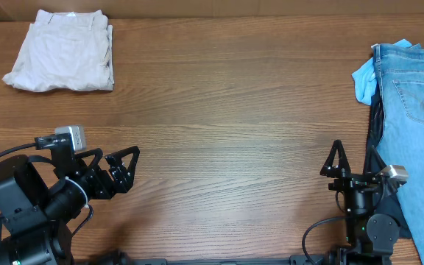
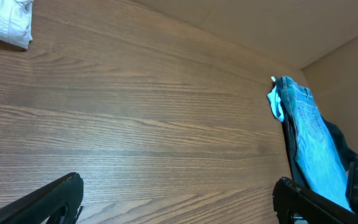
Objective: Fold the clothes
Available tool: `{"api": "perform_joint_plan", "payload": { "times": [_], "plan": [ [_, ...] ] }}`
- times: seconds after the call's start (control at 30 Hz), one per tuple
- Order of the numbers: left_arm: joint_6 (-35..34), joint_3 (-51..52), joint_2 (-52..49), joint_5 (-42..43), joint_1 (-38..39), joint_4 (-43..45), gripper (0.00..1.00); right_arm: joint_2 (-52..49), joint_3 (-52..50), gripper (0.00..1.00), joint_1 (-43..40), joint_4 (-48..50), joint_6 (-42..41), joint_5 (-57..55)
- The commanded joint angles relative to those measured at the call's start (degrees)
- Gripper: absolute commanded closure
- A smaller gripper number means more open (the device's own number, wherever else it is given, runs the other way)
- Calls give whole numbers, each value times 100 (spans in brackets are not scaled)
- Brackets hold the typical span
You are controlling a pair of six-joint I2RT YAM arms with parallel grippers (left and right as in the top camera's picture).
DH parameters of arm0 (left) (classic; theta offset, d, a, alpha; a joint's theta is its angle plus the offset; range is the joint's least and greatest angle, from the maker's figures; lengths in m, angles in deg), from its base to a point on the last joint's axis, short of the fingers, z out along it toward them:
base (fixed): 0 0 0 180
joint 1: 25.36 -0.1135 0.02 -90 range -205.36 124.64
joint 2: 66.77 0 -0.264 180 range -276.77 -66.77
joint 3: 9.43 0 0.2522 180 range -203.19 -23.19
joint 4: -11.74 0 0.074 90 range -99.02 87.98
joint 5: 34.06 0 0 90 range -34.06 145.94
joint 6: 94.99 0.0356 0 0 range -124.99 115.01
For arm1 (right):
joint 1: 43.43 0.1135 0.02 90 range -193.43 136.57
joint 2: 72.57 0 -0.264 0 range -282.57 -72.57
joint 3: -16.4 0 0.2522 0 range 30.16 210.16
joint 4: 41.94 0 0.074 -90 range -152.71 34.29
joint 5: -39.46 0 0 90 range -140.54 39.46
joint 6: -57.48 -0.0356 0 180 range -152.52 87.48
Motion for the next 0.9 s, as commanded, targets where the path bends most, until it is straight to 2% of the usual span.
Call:
{"api": "perform_joint_plan", "payload": {
  "times": [0.0,0.13,0.87],
  "plan": [
    [-50,7,2,83,44,17,0,68,-61,0,-48,-162,11,-92],
    [-50,7,2,83,44,17,0,68,-61,0,-44,-573,9,-90],
    [-50,7,2,83,44,17,0,68,-61,0,-44,-570,9,-90]
  ]
}}
